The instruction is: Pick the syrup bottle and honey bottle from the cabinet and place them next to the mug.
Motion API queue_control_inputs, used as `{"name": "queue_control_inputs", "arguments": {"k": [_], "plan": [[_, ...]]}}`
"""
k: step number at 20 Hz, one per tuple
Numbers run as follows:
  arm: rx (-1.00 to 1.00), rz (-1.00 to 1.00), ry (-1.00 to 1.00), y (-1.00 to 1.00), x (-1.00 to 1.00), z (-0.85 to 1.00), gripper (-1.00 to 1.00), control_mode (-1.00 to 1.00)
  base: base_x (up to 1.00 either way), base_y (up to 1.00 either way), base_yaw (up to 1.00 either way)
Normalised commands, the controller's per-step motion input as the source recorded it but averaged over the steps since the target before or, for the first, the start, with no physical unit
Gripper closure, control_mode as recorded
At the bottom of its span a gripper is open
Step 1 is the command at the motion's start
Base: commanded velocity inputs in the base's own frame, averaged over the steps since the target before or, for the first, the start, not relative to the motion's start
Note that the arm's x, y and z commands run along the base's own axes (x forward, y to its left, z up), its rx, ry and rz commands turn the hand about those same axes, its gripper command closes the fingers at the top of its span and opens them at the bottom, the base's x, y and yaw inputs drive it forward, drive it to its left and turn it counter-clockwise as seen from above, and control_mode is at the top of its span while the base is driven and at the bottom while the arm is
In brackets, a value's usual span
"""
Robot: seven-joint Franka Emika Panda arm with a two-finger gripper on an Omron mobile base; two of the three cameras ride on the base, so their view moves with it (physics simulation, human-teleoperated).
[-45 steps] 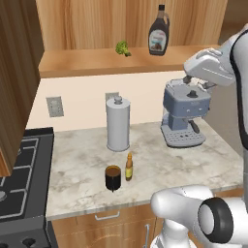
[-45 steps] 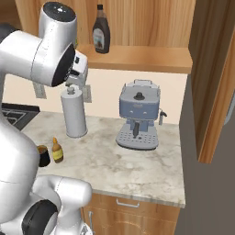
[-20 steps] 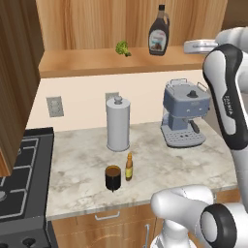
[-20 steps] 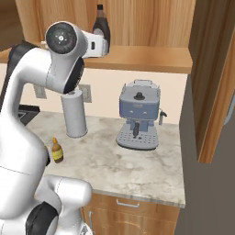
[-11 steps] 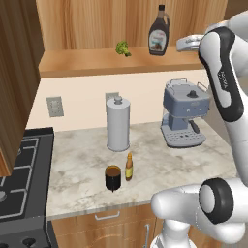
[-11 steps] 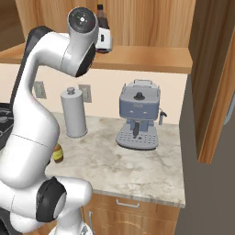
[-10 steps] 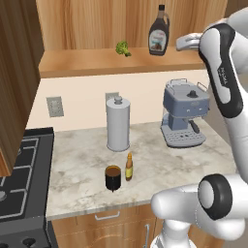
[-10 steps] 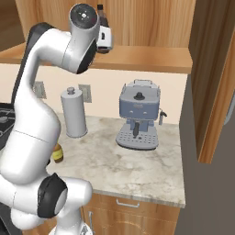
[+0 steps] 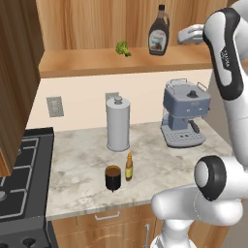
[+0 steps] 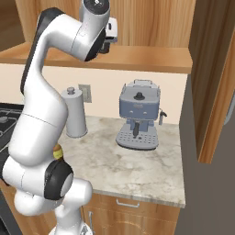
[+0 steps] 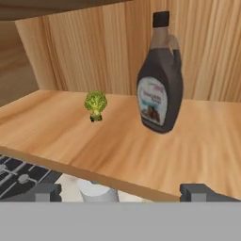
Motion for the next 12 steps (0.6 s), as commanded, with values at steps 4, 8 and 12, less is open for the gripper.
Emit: {"name": "queue_control_inputs", "arguments": {"k": [4,8,12], "plan": [[0.00,0.00,-0.03,0.00,0.52,-0.01,-1.00,-1.00,0.00,0.00,0.00],[0.00,0.00,-0.02,0.00,0.51,-0.01,-1.00,-1.00,0.00,0.00,0.00],[0.00,0.00,0.00,0.00,0.57,-0.03,-1.00,-1.00,0.00,0.00,0.00]]}}
